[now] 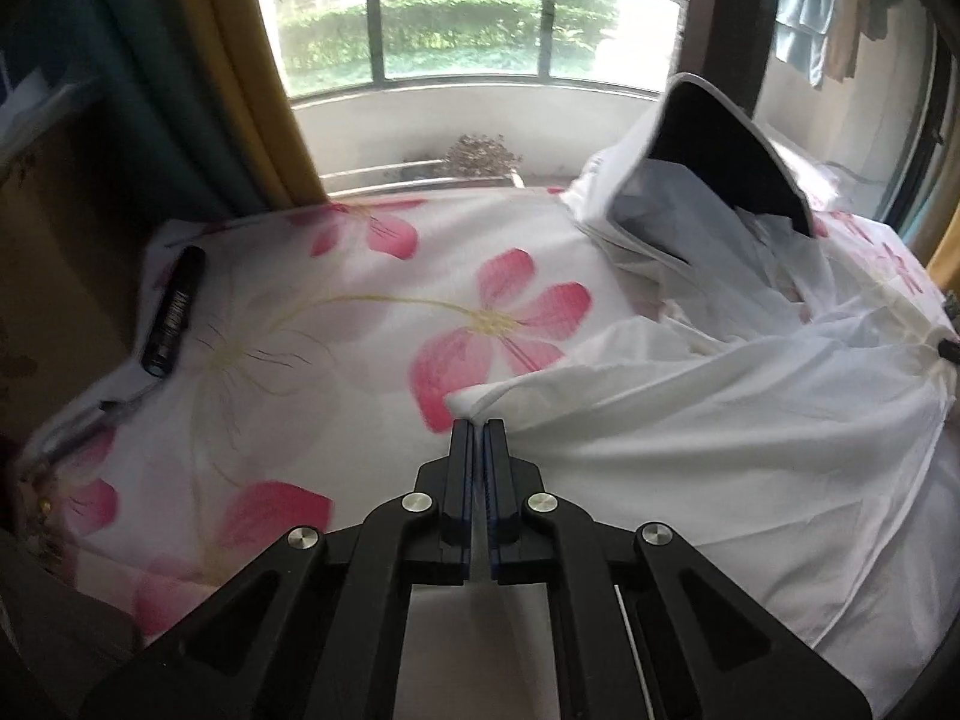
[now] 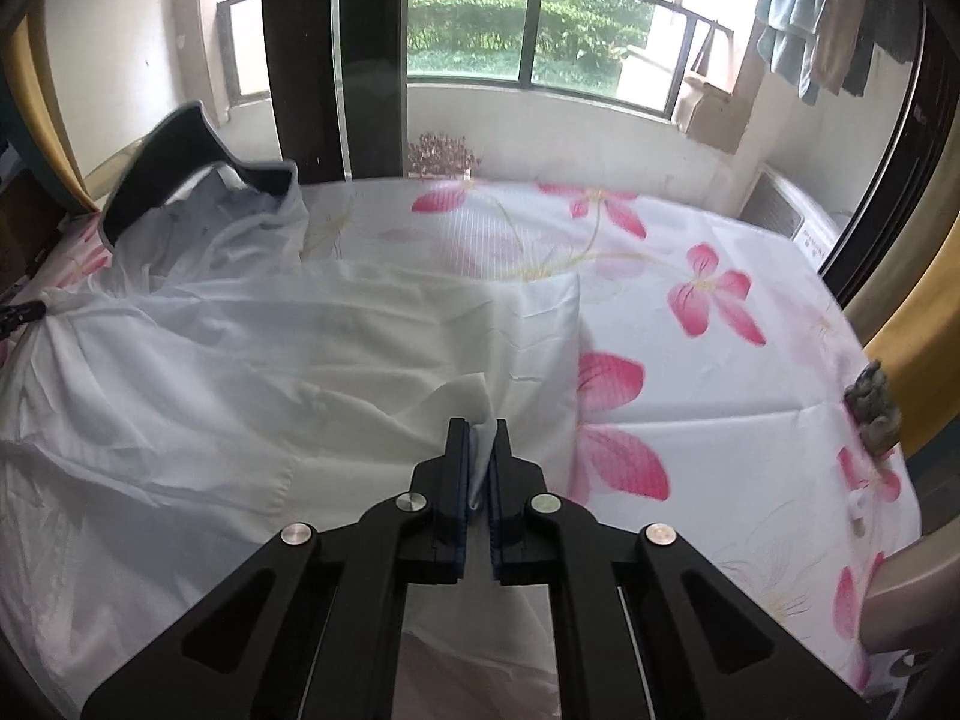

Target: Fold large clothes

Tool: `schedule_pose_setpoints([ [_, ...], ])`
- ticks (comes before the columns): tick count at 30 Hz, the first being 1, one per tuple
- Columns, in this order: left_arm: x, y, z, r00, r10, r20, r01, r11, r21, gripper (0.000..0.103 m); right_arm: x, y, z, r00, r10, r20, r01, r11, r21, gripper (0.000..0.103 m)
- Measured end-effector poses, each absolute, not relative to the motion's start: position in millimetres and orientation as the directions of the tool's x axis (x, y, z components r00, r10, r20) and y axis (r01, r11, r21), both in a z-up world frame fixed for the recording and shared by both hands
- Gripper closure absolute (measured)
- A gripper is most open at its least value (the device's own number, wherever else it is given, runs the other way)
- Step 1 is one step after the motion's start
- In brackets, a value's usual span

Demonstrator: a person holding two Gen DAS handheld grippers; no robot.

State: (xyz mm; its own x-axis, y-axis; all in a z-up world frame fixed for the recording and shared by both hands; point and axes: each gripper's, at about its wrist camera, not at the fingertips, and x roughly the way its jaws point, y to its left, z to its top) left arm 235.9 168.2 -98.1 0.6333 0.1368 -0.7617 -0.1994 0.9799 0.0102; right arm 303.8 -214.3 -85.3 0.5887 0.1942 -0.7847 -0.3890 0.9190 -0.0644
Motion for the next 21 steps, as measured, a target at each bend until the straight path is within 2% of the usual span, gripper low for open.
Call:
schedule_pose_setpoints([
  [9, 228.8, 176.9, -89.2, 0.634, 0.131, -0.762, -0.234, 0.972, -0.027, 0.098, 302.3, -208.0, -93.1, 0.576, 0.146, -0.804, -0.37, 0.924, -0.097, 0.09],
  [11, 219.0, 170.9, -79.0, 0.654, 0.135, -0.744, -0.239, 0.97, -0.033, 0.088, 298.5, -210.4, -90.4, 0.579, 0.138, -0.803, -0.359, 0.928, -0.099, 0.079],
  [14, 203.7, 159.5, -66.7, 0.682, 0.107, -0.724, -0.215, 0.975, -0.059, 0.072, 289.9, -214.2, -85.0, 0.584, 0.138, -0.8, -0.351, 0.931, -0.096, 0.068],
  [21, 166.6, 132.5, -60.2, 0.685, 0.046, -0.727, -0.161, 0.983, -0.09, 0.072, 267.1, -222.7, -76.2, 0.595, 0.136, -0.792, -0.344, 0.934, -0.098, 0.063],
])
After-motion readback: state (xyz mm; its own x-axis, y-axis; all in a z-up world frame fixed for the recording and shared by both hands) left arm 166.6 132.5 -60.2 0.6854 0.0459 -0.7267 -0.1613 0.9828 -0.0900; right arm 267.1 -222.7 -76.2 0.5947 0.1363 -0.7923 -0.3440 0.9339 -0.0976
